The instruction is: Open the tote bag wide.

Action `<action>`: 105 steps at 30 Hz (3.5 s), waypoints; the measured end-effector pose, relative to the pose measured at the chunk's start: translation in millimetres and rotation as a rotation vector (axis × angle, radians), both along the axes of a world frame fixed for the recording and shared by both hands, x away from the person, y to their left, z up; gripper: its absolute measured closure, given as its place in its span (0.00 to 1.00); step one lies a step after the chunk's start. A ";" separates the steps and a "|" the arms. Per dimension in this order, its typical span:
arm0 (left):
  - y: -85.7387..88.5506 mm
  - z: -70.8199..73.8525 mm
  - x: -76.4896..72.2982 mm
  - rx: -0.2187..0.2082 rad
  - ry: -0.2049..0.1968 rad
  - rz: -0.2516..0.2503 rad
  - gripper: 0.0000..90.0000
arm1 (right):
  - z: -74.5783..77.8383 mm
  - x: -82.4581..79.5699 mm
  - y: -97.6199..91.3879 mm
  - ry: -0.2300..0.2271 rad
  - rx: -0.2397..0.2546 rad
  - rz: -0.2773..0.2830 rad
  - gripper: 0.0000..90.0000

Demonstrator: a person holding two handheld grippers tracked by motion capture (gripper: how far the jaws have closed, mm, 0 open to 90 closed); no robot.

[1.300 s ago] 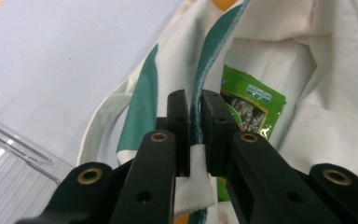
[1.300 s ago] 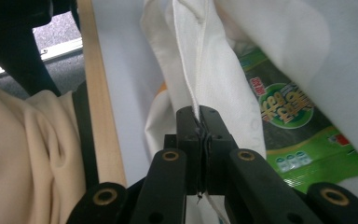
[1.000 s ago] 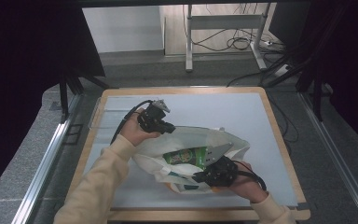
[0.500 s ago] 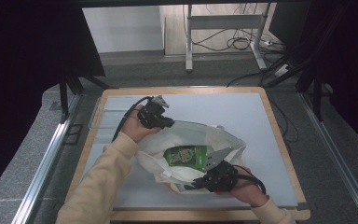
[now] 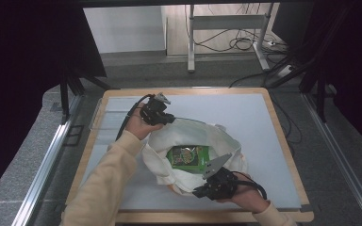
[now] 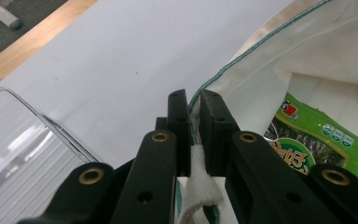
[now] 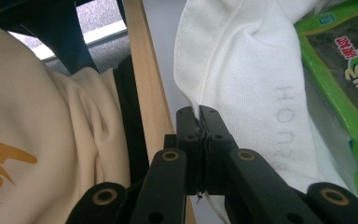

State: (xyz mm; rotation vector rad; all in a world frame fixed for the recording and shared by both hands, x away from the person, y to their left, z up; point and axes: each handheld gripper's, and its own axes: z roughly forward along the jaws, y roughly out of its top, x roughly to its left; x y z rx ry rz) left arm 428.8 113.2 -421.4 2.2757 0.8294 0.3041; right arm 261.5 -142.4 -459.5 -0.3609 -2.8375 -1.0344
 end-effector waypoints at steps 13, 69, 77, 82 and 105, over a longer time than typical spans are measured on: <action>2.7 0.5 -3.9 -0.022 0.003 -0.006 0.90 | -6.7 3.0 1.0 0.013 -0.009 -0.006 0.94; 36.1 12.5 -124.3 -0.086 -0.003 -0.153 0.97 | 71.8 76.0 0.3 -0.191 0.073 -0.310 0.50; 27.7 5.7 -125.1 -0.049 0.032 -0.171 1.00 | 73.6 90.7 27.9 -0.173 0.064 -0.306 0.59; 26.3 3.7 -126.0 -0.030 0.042 -0.180 1.00 | 67.2 98.1 48.8 -0.154 0.051 -0.275 0.74; 33.2 -3.3 -133.5 -0.059 0.098 -0.178 1.00 | 1.1 117.0 106.3 -0.055 -0.095 -0.129 0.99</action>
